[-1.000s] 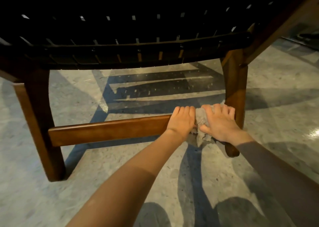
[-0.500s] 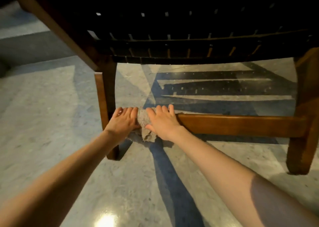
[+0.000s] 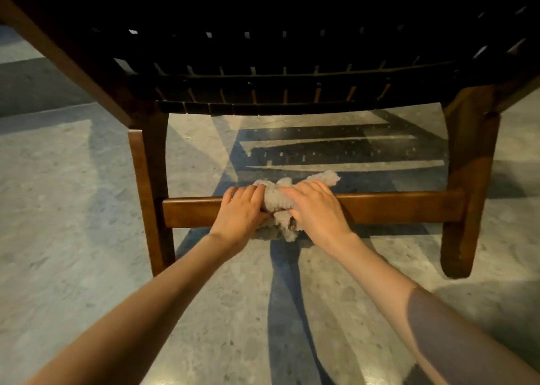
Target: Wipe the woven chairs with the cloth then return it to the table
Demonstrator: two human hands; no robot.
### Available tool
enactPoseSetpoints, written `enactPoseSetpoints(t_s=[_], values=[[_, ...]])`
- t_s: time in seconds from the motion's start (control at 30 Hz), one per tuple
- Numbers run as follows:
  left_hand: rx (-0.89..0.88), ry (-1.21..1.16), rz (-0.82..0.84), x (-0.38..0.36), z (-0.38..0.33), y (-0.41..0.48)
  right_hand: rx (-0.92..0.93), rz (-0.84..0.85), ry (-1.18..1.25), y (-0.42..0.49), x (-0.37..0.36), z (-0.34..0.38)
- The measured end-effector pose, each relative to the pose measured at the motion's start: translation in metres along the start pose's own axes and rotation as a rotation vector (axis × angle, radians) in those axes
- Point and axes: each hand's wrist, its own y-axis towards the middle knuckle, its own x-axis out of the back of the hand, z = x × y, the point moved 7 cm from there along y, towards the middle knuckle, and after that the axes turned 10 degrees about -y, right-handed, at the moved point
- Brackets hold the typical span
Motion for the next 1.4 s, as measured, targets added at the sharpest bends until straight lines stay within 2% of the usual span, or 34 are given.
enactPoseSetpoints(t_s=[0.17,0.3,0.43,0.5,0.6,0.67,0.73,0.83,0.9,1.0,1.1,1.27,1.4], values=[[-0.231,-0.251,-0.022,-0.013,-0.081,0.019,-0.320,-0.049,0.028,-0.063,0.031,-0.087],[-0.309,-0.202,-0.064,-0.020,-0.123,0.034,-0.667,-0.071,0.083,-0.125,0.027,-0.130],[-0.303,-0.130,0.028,-0.039,-0.139,0.049,-1.042,-0.087,0.238,-0.172,-0.005,-0.164],[-0.290,-0.101,0.073,-0.045,-0.138,0.053,-1.166,-0.174,0.284,-0.181,-0.010,-0.180],[-0.286,0.017,0.174,-0.047,-0.131,0.059,-1.264,-0.414,0.221,-0.183,0.002,-0.197],[-0.306,0.175,0.267,-0.044,-0.125,0.064,-1.259,-0.534,0.209,-0.176,0.008,-0.201],[-0.326,0.301,0.337,-0.037,-0.117,0.068,-1.233,-0.579,0.280,-0.163,0.004,-0.202],[-0.331,0.361,0.407,-0.025,-0.102,0.069,-1.216,-0.621,0.353,-0.154,-0.004,-0.202],[-0.351,0.392,0.448,-0.022,-0.093,0.062,-1.188,-0.618,0.420,-0.152,-0.011,-0.197],[-0.386,0.416,0.484,-0.019,-0.077,0.048,-1.030,-0.545,0.482,-0.137,-0.020,-0.171],[-0.357,0.385,0.443,-0.011,-0.053,0.033,-0.891,-0.466,0.542,-0.115,-0.027,-0.126],[-0.127,0.186,0.293,0.004,0.014,0.002,-0.724,-0.435,0.621,-0.084,-0.031,-0.049],[-0.024,0.060,0.138,0.017,0.072,-0.030,-0.589,-0.377,0.628,-0.054,-0.037,0.011]])
